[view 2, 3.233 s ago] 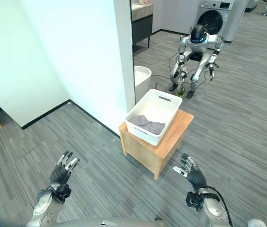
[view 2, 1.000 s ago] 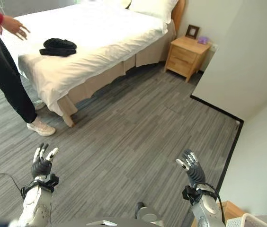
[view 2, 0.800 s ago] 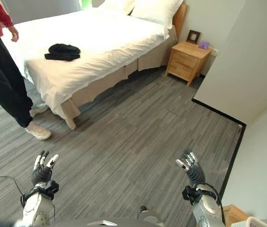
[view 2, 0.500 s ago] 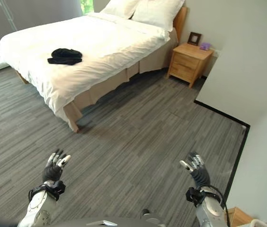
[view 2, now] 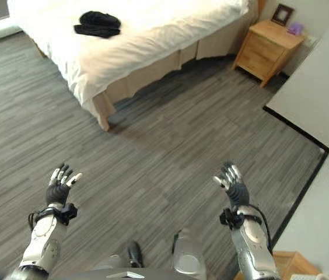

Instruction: Pick up bed clothes into laundry basket.

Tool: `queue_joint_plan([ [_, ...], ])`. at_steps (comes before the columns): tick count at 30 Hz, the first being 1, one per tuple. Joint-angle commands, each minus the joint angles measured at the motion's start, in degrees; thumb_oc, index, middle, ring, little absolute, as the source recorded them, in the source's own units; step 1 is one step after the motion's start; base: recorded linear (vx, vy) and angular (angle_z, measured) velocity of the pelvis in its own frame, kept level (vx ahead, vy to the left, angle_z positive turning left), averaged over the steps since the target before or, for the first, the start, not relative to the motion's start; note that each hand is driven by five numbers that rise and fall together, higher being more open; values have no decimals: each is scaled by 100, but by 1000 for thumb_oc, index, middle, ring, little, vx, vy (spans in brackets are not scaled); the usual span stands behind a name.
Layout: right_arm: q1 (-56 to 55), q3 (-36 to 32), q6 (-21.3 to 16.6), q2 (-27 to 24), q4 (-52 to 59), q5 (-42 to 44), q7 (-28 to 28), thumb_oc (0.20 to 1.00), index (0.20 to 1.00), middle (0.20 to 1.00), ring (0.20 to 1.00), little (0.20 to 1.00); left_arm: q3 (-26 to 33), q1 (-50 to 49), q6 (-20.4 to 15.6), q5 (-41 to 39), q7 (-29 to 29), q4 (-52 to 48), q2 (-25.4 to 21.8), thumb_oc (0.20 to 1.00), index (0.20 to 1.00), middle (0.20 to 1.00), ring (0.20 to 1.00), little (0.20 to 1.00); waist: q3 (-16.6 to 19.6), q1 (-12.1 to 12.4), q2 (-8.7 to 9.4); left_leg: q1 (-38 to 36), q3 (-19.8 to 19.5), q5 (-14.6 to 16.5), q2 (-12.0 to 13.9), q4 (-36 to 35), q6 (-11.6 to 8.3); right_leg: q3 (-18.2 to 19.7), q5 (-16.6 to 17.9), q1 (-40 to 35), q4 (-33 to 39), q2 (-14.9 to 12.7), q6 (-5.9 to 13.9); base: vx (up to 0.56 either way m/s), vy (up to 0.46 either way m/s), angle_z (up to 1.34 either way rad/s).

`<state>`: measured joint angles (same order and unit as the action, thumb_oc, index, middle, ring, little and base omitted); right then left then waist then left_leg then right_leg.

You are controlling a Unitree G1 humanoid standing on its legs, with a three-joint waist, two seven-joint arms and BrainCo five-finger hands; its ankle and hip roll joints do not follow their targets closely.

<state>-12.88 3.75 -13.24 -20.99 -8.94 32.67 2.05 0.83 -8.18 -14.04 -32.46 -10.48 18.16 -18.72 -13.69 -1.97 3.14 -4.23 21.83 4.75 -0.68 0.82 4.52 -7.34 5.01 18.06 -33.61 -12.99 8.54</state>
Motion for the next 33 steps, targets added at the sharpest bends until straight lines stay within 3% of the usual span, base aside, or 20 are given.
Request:
queue_joint_plan([
  [1, 304, -161, -371, 82, -45, 210, 54, 1000, 1000, 1000, 1000, 1000, 93, 234, -539, 430, -97, -430, -258, 1000, 1000, 1000, 1000, 1000, -148, -261, -142, -453, -696, 309, 196, 37, -161, 147, 83, 64, -10, 73, 233, 545, 69, -35],
  [3, 289, -138, -439, 68, -70, 471, 21, 1000, 1000, 1000, 1000, 1000, -38, 441, -616, 436, -10, -428, -273, 1000, 1000, 1000, 1000, 1000, -105, -570, -181, -892, -904, 503, 57, -162, -367, 181, 155, 217, 2142, 277, 245, 643, -62, -14],
  [5, 219, -91, -444, 20, 27, 343, 10, 1000, 1000, 1000, 1000, 1000, -194, 632, -609, 637, 10, -402, -360, 1000, 1000, 1000, 1000, 1000, -30, -683, -195, -1251, -998, 542, 43, -404, -558, 31, 424, 212, 3091, 306, 346, 527, -125, 69],
  [7, 183, -67, -422, -26, 76, 245, 1, 1000, 1000, 1000, 1000, 1000, -359, 749, -632, 573, 57, -460, -306, 1000, 1000, 1000, 1000, 1000, 59, -765, -243, -1489, -1119, 555, 85, -450, -665, -140, 588, 253, 3398, 223, 418, 527, -162, 75],
  [9, 102, -90, -396, -84, 38, 293, -63, 1000, 1000, 1000, 1000, 1000, -557, 875, -629, 378, 170, -375, -116, 1000, 1000, 1000, 1000, 1000, 185, -894, -263, -1619, -1256, 526, 160, -152, -788, 30, 638, 15, 3269, 346, 315, 570, -209, 61],
  [11, 107, -66, -387, -195, -48, 323, -43, 1000, 1000, 1000, 1000, 1000, -727, 894, -633, 405, 205, -366, 20, 1000, 1000, 1000, 1000, 1000, 288, -930, -363, -1349, -1362, -340, 373, 1049, -1124, 35, 517, -221, 2981, 593, 34, 537, -283, 67],
  [13, 238, -91, -487, -333, -6, 493, 11, 1000, 1000, 1000, 1000, 1000, -893, 996, -682, -1, 263, -491, 184, 1000, 1000, 1000, 1000, 1000, 238, -855, -248, -343, -1240, -1311, 704, 3034, -1375, -123, 215, -655, 2999, 607, -317, 469, -428, 67],
  [14, 262, -90, -534, -375, 47, 585, 19, 1000, 1000, 1000, 1000, 1000, -992, 1088, -655, -191, 354, -542, 217, 1000, 1000, 1000, 1000, 1000, 182, -768, -140, 7, -1027, -1449, 941, 3703, -1376, -167, -5, -905, 3022, 657, -521, 465, -500, 53],
  [16, 331, -33, -517, -430, -60, 545, 170, 1000, 1000, 1000, 1000, 1000, -1199, 1200, -590, -236, 387, -556, 226, 1000, 1000, 1000, 1000, 1000, 86, -596, 9, 417, -610, -1240, 1307, 4165, -1221, -178, -387, -1310, 3032, 728, -724, 446, -374, 6],
  [17, 399, 2, -504, -470, -58, 493, 278, 1000, 1000, 1000, 1000, 1000, -1259, 1247, -603, -430, 398, -503, 333, 1000, 1000, 1000, 1000, 1000, 50, -500, 52, 752, -504, -1153, 1346, 4144, -1224, -134, -453, -1504, 3047, 714, -732, 481, -238, -29],
  [19, 407, -4, -519, -528, 89, 514, 272, 1000, 1000, 1000, 1000, 1000, -1308, 1261, -589, -897, 494, -432, 509, 1000, 1000, 1000, 1000, 1000, 86, -430, 103, 1167, -86, -1087, 1801, 3492, -1209, -240, -643, -1887, 3126, 679, -672, 584, -129, -14],
  [20, 335, -27, -508, -580, 92, 413, 234, 1000, 1000, 1000, 1000, 1000, -1360, 1253, -576, -839, 506, -360, 520, 1000, 1000, 1000, 1000, 1000, 159, -389, 72, 1315, 147, -1274, 1911, 2445, -1284, -291, -770, -2097, 3169, 673, -602, 655, -5, 3],
  [22, 299, -28, -485, -591, 97, 344, 231, 1000, 1000, 1000, 1000, 1000, -1366, 1233, -585, -746, 479, -346, 513, 1000, 1000, 1000, 1000, 1000, 197, -381, 63, 1305, 197, -1357, 1771, 1759, -1278, -298, -823, -2209, 3210, 656, -535, 416, 56, 1],
  [23, 278, -7, -482, -605, 99, 239, 211, 1000, 1000, 1000, 1000, 1000, -1326, 1202, -593, -652, 446, -331, 497, 1000, 1000, 1000, 1000, 1000, 249, -339, 0, 1357, 99, -1410, 1580, 970, -1246, -273, -870, -2313, 3259, 702, -457, 371, 98, 16],
  [25, 397, 112, -463, -624, -6, 43, 261, 1000, 1000, 1000, 1000, 1000, -1268, 1153, -627, -559, 403, -332, 481, 1000, 1000, 1000, 1000, 1000, 326, -263, -66, 1315, -65, -1755, 1390, -87, -1255, -260, -961, -2669, 3369, 733, -349, 543, 119, 0],
  [27, 486, 193, -414, -627, 48, -16, 164, 1000, 1000, 1000, 1000, 1000, -1176, 1118, -668, -533, 397, -381, 472, 1000, 1000, 1000, 1000, 1000, 438, -248, -92, 1168, 205, -1680, 1370, -46, -1204, -258, -1119, -2882, 3263, 735, -302, 601, 146, -56],
  [29, 499, 324, -352, -514, 98, -244, 116, 1000, 1000, 1000, 1000, 1000, -995, 1004, -644, -248, 261, -443, 261, 1000, 1000, 1000, 1000, 1000, 571, -72, 10, 871, 321, -1312, 1034, -73, -836, -292, -684, -2468, 1687, 326, 22, 540, 223, -74],
  [30, 499, 325, -352, -512, 98, -246, 117, 1000, 1000, 1000, 1000, 1000, -994, 1002, -642, -247, 259, -445, 259, 1000, 1000, 1000, 1000, 1000, 580, -63, 22, 872, 336, -1311, 1020, -80, -830, -276, -698, -2443, 1659, 309, 30, 284, 207, -49],
  [31, 505, 322, -313, -457, 60, -389, 179, 1000, 1000, 1000, 1000, 1000, -955, 997, -632, -201, 174, -420, 262, 1000, 1000, 1000, 1000, 1000, 560, -83, 104, 625, 344, -1082, 710, -224, -694, -269, -313, -2235, 983, -16, 255, 239, 215, -39],
  [33, 617, 324, -368, -382, 76, -429, 225, 1000, 1000, 1000, 1000, 1000, -905, 1144, -651, -153, 119, -466, 132, 1000, 1000, 1000, 1000, 1000, 391, -214, -4, 329, 371, -1096, 677, -442, -519, -54, 178, -1598, 58, 92, 244, 325, 216, 12],
])
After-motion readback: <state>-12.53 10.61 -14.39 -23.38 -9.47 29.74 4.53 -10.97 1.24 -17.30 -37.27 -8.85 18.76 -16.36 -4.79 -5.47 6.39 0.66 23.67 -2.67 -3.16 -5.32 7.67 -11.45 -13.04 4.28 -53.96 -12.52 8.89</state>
